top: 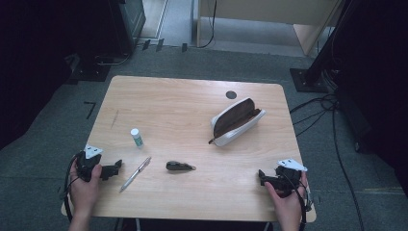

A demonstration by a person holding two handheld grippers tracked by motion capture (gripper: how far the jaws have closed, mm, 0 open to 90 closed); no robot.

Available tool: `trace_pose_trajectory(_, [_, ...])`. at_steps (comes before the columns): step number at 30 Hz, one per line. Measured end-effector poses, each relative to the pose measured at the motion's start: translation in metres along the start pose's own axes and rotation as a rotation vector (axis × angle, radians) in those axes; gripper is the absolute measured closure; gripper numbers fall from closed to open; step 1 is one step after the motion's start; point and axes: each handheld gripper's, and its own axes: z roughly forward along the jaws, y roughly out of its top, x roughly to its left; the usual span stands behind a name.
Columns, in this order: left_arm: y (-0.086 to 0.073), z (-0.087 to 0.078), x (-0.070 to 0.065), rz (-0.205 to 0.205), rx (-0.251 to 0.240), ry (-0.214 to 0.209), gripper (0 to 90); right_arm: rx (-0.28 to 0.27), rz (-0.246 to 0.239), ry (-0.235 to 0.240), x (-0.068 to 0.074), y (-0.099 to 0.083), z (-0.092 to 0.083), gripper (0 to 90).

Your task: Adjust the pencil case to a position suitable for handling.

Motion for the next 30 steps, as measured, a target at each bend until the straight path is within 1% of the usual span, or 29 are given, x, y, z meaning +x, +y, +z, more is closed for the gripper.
trace_pose_trajectory(3, [0.000,0.000,0.000,0.000,0.000,0.000,1.7,-0.003,0.007,-0.008,0.000,0.000,0.000,0.8])
trace_pose_trajectory(5, [0.000,0.000,0.000,0.000,0.000,0.000,1.7,-0.015,0.028,-0.026,0.001,-0.001,-0.001,5.4])
trace_pose_trajectory(6, [0.000,0.000,0.000,0.000,0.001,0.000,1.7,-0.024,0.030,-0.032,0.001,-0.001,-0.002,8.6])
trace_pose_trajectory(7, [0.000,0.000,0.000,0.000,0.001,0.000,1.7,-0.024,0.030,-0.032,0.001,-0.001,-0.002,8.6])
trace_pose_trajectory(8, [0.000,0.000,0.000,0.000,0.002,0.000,1.7,-0.038,0.037,-0.038,0.003,-0.003,-0.005,12.3])
trace_pose_trajectory(9, [0.000,0.000,0.000,0.001,0.002,-0.001,1.7,-0.037,0.041,-0.050,0.004,-0.003,-0.006,13.1])
trace_pose_trajectory(12, [0.001,0.000,0.000,0.003,0.002,-0.001,1.7,-0.028,0.043,-0.064,0.005,-0.002,-0.007,13.4])
trace_pose_trajectory(13, [0.001,0.001,0.000,0.004,0.003,-0.001,1.7,-0.025,0.052,-0.082,0.008,0.000,-0.009,13.4])
trace_pose_trajectory(17, [0.001,0.001,0.000,0.004,0.003,-0.001,1.7,-0.035,0.062,-0.076,0.011,0.004,-0.013,13.3])
trace_pose_trajectory(19, [0.001,0.001,0.000,0.004,0.003,-0.001,1.7,-0.041,0.072,-0.065,0.015,0.009,-0.017,13.2])
trace_pose_trajectory(22, [0.001,0.001,0.000,0.001,0.000,-0.001,1.7,-0.055,0.070,-0.057,0.020,0.016,-0.022,13.2])
trace_pose_trajectory(24, [0.001,0.001,0.000,0.004,0.003,-0.001,1.7,-0.074,0.075,-0.052,0.025,0.024,-0.026,13.2])
trace_pose_trajectory(25, [0.001,0.001,0.000,0.003,0.003,-0.001,1.7,-0.093,0.079,-0.049,0.029,0.032,-0.030,13.2])
trace_pose_trajectory(26, [0.001,0.001,0.000,0.003,0.003,-0.001,1.6,-0.097,0.078,-0.044,0.030,0.034,-0.031,13.1])
trace_pose_trajectory(29, [0.001,0.001,0.001,0.005,0.003,-0.001,1.7,-0.108,0.076,-0.049,0.034,0.041,-0.032,12.7])
trace_pose_trajectory(30, [0.001,0.001,0.000,0.005,0.003,-0.001,1.7,-0.111,0.082,-0.055,0.038,0.049,-0.033,11.3])
